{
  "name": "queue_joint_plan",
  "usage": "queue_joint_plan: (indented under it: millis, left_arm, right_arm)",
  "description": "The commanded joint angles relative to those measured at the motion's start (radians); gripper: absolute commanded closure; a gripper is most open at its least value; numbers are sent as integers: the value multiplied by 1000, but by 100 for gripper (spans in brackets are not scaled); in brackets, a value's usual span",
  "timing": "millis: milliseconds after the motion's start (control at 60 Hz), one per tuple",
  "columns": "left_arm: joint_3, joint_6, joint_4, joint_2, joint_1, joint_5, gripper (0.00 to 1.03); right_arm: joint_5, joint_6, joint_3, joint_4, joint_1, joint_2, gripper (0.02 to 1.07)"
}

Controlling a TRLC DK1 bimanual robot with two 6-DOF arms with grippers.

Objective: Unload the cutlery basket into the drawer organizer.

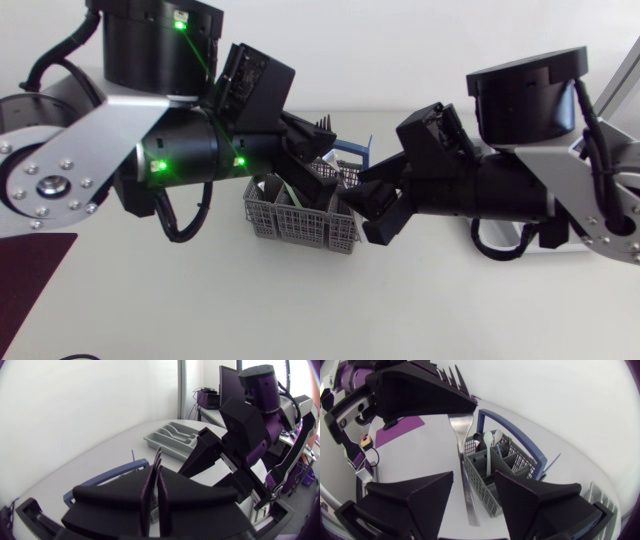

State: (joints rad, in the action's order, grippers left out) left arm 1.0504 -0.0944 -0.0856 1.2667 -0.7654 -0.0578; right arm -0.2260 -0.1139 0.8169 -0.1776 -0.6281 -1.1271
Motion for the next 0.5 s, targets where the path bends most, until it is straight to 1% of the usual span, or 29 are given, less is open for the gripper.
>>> queue_joint_plan:
  millis: [0, 50, 167, 333, 400, 483]
  left_arm:
    - [36, 33, -5, 20, 11, -24, 100]
    - [36, 35, -5, 23, 15, -30, 100]
    - [37, 39, -9, 26, 17, -37, 100]
    - [39, 42, -13, 28, 23, -42, 100]
    - [39, 47, -13, 30, 28, -51, 100]
    - [39, 48, -13, 33, 28, -51, 100]
  right_arm:
    - [20, 22, 36, 18, -18, -28, 50]
    - [25, 19, 47, 21, -24, -43, 53]
    - [34, 17, 59, 33, -30, -68, 58]
    - [65, 6, 57, 47, -56, -77, 78]
    - [70, 2, 54, 50, -61, -80, 82]
    - [77, -3, 48, 59, -64, -80, 90]
